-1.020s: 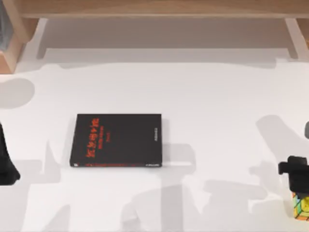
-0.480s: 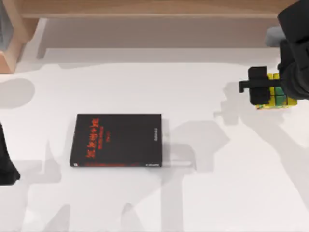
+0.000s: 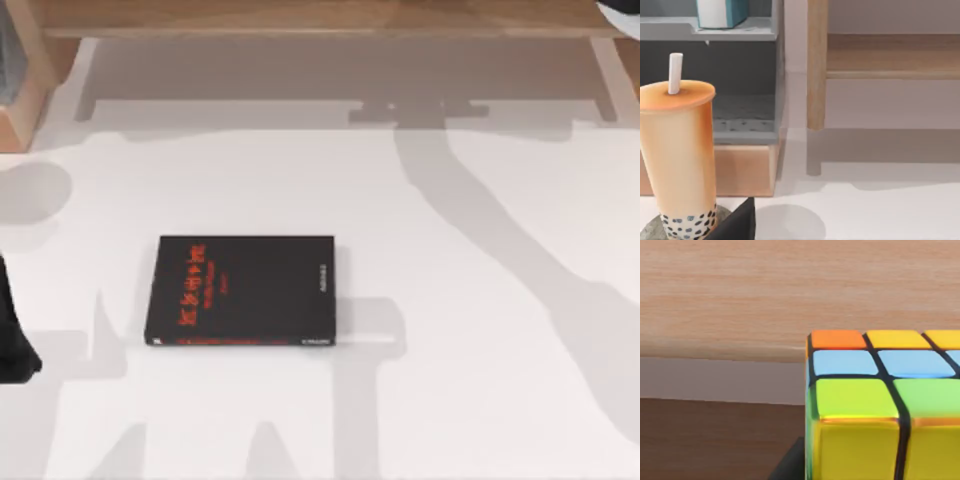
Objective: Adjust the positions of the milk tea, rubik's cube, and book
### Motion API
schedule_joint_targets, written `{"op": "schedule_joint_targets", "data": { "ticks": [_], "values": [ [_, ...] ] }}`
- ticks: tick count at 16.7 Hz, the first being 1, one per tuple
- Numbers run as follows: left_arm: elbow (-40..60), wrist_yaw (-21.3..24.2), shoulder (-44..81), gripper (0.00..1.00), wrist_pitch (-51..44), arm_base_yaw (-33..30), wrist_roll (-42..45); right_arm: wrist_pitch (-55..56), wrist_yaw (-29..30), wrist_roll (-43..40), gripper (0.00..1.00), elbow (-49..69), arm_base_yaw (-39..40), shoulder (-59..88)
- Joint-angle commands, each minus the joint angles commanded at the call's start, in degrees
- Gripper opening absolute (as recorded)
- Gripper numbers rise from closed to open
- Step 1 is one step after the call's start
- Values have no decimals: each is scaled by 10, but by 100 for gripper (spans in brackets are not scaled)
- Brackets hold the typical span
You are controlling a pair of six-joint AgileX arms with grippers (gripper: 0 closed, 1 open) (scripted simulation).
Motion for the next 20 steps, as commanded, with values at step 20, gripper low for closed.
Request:
{"op": "schedule_joint_targets", "data": {
  "ticks": [20],
  "values": [
    [0,0,0,100,0,0,0,19,-3,-37,0,318,-30,198]
  ]
}}
